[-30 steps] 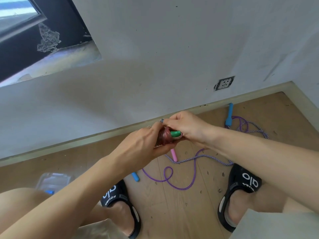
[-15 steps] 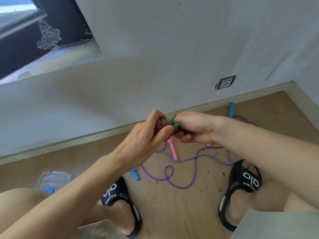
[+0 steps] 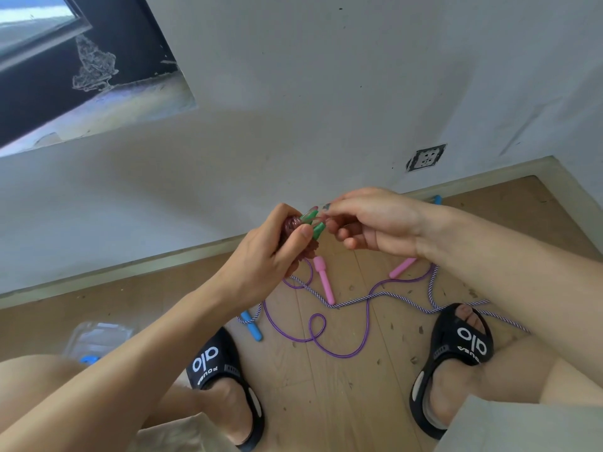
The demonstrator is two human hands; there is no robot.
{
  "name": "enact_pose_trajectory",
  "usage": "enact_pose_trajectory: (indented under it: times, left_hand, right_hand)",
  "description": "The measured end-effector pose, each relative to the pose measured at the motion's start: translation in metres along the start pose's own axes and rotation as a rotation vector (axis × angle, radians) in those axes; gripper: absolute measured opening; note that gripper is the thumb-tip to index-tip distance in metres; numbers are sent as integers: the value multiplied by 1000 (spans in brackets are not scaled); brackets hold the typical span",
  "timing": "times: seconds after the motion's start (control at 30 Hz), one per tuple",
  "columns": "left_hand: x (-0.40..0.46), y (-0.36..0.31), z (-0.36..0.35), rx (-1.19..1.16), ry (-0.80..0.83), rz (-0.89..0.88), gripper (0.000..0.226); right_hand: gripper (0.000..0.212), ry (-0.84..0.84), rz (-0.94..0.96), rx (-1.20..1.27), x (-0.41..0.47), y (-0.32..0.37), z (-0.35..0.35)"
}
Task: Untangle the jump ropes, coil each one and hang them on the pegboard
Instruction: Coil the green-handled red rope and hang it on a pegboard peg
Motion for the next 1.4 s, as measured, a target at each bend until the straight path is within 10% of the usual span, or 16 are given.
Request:
enact_pose_trajectory:
  times: [1.4]
  left_hand:
    - [11,4,-4,247,-61,-166,24]
  right_hand:
    - [14,-84,56,381,-12,-11,-9]
Point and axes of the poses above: each hand's wrist, its own x-axis towards the middle knuckle, its own z-axis out of the back of the hand, y = z × x, the point moved 2 cm from there along x, towards the middle knuckle, and after that the axes turned 2 degrees about y, right-handed, at the moved point
